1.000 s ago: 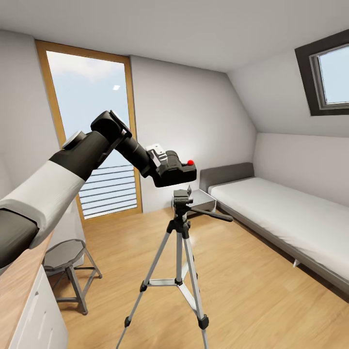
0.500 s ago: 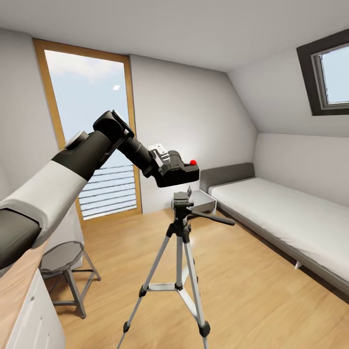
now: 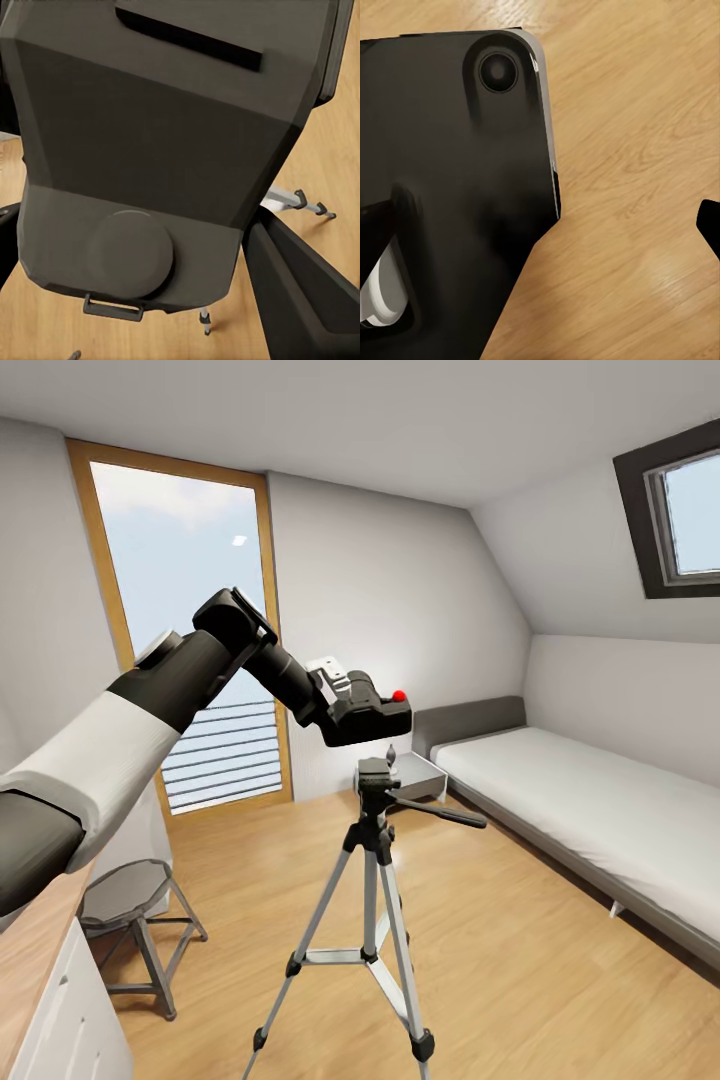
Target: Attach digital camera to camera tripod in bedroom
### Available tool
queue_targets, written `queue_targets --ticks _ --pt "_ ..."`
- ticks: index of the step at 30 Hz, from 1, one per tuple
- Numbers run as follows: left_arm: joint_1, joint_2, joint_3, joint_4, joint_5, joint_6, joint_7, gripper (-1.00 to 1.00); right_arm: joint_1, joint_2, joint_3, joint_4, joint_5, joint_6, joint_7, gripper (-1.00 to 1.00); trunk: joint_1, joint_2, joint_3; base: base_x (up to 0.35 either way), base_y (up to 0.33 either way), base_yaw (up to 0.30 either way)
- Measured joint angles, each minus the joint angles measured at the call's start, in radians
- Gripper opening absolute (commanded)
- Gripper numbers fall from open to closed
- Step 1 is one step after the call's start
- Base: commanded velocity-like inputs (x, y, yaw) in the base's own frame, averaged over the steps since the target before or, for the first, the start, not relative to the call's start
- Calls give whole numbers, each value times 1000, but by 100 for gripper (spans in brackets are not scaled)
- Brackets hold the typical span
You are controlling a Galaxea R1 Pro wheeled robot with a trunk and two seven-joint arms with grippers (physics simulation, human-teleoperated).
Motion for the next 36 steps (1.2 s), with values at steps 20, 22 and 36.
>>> queue_targets --ticks 20,22,36 --pt "0 -92 -3 181 0 6 0 -100 0 0 0 0 0 0 0 100 0 0 0 0 0 0" --pt "0 -93 -3 183 1 6 0 -100 0 0 0 0 0 0 0 100 0 0 0 0 0 0" --pt "0 -89 -3 185 0 0 0 -100 0 0 0 0 0 0 0 100 0 0 0 0 0 0"
